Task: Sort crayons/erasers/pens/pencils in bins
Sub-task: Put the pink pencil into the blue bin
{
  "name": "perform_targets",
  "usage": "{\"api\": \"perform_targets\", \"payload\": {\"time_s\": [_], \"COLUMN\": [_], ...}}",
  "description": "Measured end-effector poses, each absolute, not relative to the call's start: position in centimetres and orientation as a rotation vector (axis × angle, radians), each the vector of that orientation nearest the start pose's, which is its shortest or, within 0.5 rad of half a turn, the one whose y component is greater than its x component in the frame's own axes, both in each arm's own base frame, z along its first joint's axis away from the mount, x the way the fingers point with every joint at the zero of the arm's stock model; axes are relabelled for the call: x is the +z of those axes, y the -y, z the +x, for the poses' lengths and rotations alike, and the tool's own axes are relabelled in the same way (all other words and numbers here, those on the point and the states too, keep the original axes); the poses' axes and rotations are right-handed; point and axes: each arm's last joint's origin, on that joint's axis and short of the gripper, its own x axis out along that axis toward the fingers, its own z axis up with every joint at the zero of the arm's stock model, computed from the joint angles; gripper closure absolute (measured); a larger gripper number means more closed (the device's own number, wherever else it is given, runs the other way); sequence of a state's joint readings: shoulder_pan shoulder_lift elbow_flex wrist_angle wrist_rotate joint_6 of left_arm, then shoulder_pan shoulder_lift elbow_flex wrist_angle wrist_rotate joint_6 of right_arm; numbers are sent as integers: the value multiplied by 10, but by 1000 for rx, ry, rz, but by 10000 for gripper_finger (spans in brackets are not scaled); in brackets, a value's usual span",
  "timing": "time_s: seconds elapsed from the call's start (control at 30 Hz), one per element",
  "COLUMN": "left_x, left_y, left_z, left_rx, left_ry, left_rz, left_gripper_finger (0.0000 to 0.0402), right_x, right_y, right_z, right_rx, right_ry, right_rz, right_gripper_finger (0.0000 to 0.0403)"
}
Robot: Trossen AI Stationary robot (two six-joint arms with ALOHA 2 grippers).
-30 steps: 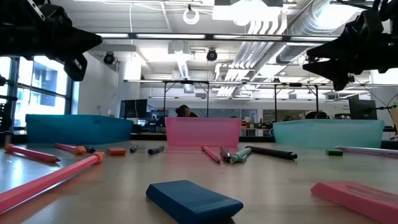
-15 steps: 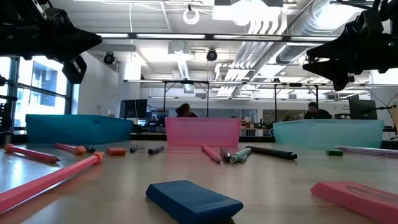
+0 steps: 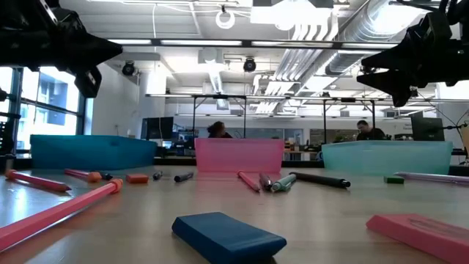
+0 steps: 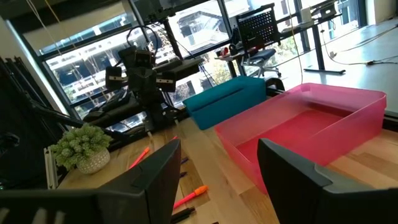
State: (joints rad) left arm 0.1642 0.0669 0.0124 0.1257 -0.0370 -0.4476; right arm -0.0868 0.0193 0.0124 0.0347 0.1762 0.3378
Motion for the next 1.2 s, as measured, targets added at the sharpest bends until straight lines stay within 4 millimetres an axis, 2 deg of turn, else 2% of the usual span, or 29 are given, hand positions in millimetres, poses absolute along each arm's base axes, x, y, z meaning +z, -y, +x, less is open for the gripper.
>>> {"api": "perform_targets", "payload": {"time_s": [0.17,0.33,0.47,0.67,0.83,0.97,1.2], "left_x": [175,174,174,178,195,219,266], "left_y": [-18,-19,-20,-20,-20,-19,-19], "left_z": [99,99,99,98,95,89,86], "left_rx": [183,233,274,270,230,235,290], "left_ry": [113,126,147,184,358,422,301], "left_rz": [-427,-442,-518,-531,-490,-427,-309], "left_gripper_finger": [375,323,285,261,261,269,277], "right_x": [169,169,169,169,169,170,170], "right_y": [13,13,13,14,14,14,14], "right_z": [97,97,97,97,97,97,97], "right_rx": [-256,-256,-255,-256,-256,-256,-256], "right_ry": [72,72,72,72,72,72,72], "right_rz": [337,337,339,338,338,339,337], "right_gripper_finger": [199,199,199,199,199,199,199]}}
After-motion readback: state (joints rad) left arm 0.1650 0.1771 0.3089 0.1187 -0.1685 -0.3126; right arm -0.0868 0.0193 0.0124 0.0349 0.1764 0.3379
